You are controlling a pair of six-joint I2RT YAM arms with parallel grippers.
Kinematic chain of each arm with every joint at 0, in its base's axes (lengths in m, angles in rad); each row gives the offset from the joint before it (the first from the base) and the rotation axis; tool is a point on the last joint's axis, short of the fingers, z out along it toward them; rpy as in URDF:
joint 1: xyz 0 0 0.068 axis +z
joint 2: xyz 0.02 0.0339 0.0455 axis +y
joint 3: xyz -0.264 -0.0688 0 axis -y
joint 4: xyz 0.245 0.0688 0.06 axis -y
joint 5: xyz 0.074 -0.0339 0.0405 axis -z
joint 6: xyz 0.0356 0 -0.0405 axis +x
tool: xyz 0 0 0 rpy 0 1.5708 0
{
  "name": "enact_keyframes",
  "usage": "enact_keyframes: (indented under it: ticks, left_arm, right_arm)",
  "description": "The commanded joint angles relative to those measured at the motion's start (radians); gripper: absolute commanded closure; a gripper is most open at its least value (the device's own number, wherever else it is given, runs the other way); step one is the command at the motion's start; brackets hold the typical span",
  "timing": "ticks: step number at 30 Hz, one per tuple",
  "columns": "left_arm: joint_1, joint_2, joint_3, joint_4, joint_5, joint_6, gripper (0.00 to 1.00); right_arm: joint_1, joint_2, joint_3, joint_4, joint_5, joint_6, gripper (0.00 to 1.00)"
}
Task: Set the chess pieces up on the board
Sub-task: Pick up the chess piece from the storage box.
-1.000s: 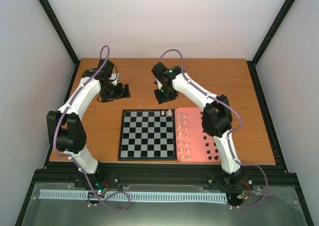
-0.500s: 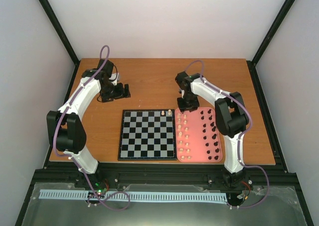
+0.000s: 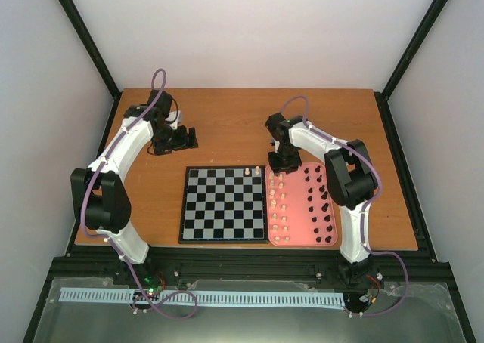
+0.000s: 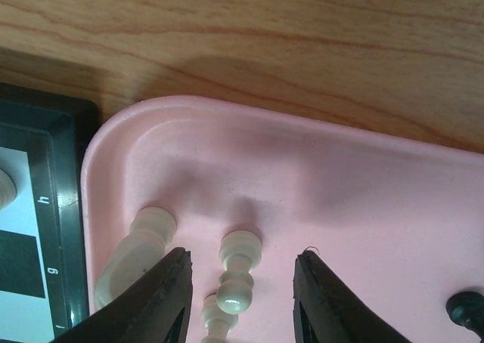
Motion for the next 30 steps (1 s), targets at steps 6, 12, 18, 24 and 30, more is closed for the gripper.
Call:
enact_keyframes:
  ticks: [6,12,18,24,30]
  left_arm:
    - [-0.003,0.003,0.005,0.009,0.007,-0.018,0.0]
    - [-0.003,0.003,0.005,0.009,0.006,-0.018,0.0]
    - [-0.003,-0.001,0.0,0.009,0.006,-0.018,0.0]
    - [-0.003,-0.002,-0.002,0.012,0.007,-0.02,0.0]
    - [-0.003,-0.004,-0.002,0.009,0.006,-0.02,0.0]
  right_arm:
    - [0.002,-0.016,-0.015,0.017,-0.01,0.011,0.65]
    - [0.002,-0.006,-0.001,0.014,-0.018,0.007,0.69]
    - [0.002,-0.005,-0.006,0.01,-0.033,0.005,0.71]
    - [0.002,-0.011,-0.018,0.015,-0.039,0.005,0.71]
    - [0.002,-0.01,-0.02,0.012,-0.043,0.002,0.75]
